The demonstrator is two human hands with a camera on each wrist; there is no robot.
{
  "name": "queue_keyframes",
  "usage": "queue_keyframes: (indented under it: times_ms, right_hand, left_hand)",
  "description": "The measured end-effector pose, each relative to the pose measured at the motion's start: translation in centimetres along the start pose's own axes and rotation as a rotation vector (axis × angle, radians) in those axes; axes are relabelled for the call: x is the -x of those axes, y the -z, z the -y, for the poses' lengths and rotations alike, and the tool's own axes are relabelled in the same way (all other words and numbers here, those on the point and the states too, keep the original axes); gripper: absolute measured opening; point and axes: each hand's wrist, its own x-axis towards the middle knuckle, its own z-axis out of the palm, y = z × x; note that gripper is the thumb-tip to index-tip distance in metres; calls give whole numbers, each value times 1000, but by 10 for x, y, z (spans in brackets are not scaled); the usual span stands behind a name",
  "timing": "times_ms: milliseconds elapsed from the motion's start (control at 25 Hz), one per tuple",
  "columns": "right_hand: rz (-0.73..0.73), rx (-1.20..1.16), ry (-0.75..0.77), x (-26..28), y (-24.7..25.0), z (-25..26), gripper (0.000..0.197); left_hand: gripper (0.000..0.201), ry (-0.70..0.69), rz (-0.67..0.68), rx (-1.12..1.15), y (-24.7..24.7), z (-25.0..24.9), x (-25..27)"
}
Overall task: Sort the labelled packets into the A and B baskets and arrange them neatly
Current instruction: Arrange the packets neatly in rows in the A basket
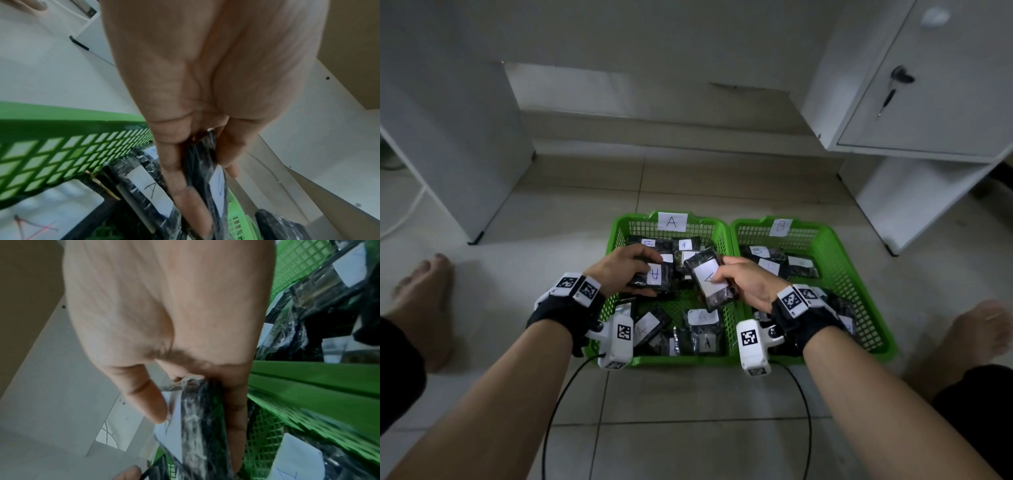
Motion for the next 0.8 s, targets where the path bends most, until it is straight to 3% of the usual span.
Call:
queue_keyframes:
  times_ms: [80,240,280,400,440,480,640,800]
  right_hand:
    - [-34,-48,3,1,5,3,35]
    - [-190,-21,62,0,19,9,73]
    - [-237,-18,88,-2,22,11,67]
    - [-427,-113,153,-7,34,19,17]
    - [-464,-142,155,-8,35,23,10]
    - [-452,-177,163,-8,35,25,11]
    - [-189,-372,162,-14,16,30,53]
    - [-129,-218,166,-24,0,27,49]
  left_hand:
    - [33,-23,-55,32,1,1,-1]
    - [28,-66,-185,109,3,-1,-4]
    - [25,-65,-225,106,5,-2,-4]
    - [23,-65,-276,31,12,-2,-8]
    - [25,-68,-263,6,12,-2,-9]
    - [27,-63,-243,-11,9,-2,-10]
    - [25,9,-106,-1,-7,-4,-19]
    - [41,18,-100,198,-10,-3,-25]
